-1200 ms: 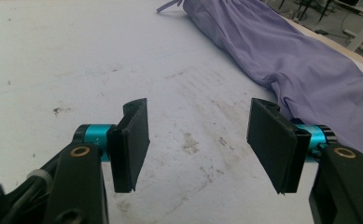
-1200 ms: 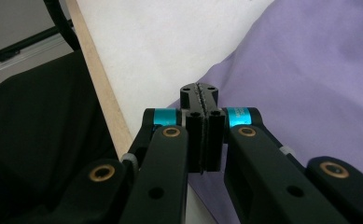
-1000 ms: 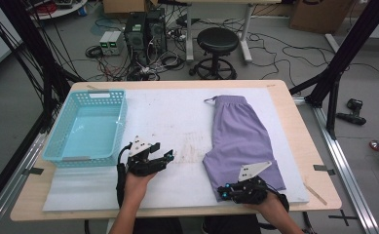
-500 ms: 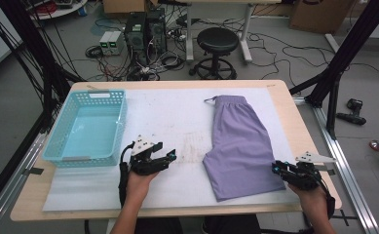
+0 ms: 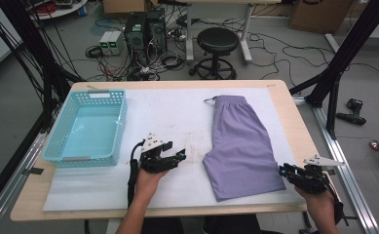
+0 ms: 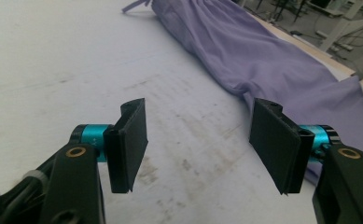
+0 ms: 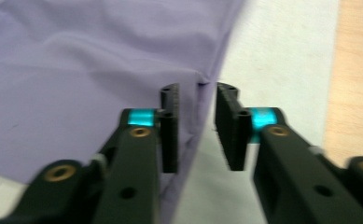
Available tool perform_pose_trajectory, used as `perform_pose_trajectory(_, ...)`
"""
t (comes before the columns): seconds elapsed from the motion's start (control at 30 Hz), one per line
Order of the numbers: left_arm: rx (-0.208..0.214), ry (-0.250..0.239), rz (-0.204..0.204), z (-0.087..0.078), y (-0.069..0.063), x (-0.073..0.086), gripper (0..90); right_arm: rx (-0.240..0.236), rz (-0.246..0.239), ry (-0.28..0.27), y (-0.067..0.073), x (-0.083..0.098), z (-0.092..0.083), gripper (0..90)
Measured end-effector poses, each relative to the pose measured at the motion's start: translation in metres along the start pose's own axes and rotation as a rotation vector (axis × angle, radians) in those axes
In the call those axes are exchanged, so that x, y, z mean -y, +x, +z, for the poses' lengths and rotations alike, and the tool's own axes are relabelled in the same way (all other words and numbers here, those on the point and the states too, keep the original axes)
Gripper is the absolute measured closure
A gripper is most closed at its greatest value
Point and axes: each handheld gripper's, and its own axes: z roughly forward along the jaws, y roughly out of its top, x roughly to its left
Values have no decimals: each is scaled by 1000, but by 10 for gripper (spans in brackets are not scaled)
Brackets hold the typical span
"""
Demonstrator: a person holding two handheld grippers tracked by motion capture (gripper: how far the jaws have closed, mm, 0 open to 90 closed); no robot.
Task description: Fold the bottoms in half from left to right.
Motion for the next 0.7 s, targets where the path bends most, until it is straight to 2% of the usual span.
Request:
perform_pose_trajectory(0.13, 44, 15, 8, 22, -9, -4, 322, -7, -14, 6, 1, 3, 7, 573)
perform_pose_trajectory(0.2, 68, 47, -1, 34, -13, -5, 283, -13, -30, 19, 3, 2, 10, 542)
perform_pose_trajectory(0.23, 69, 59, 5, 43, -16, -5, 283, -9, -49, 25, 4, 3, 12, 558)
perform_pose_trajectory(0.3, 78, 98, 5, 55, -18, -4, 372, 17, -97, 32, 7, 5, 14, 583)
perform_pose_trajectory(0.4, 53, 162, 5, 68, -21, -1, 464, 22, -89, 17, 8, 7, 14, 591)
perform_pose_trajectory(0.43, 33, 190, 13, 72, -22, -1, 478, 26, -85, 15, 9, 8, 14, 595)
perform_pose_trajectory(0.47, 38, 209, 3, 75, -23, -2, 492, 36, -86, 12, 10, 8, 14, 635)
perform_pose_trajectory(0.5, 45, 214, 1, 76, -24, -3, 494, 53, -92, 17, 11, 8, 13, 682)
perform_pose_trajectory(0.6, 63, 239, 23, 83, -32, -2, 536, 56, -102, 20, 9, 8, 12, 774)
perform_pose_trajectory(0.63, 48, 262, 57, 85, -35, -2, 550, 53, -100, 23, 10, 8, 11, 799)
perform_pose_trajectory(0.7, 35, 264, 65, 86, -38, -3, 574, 55, -121, 25, 12, 8, 11, 806)
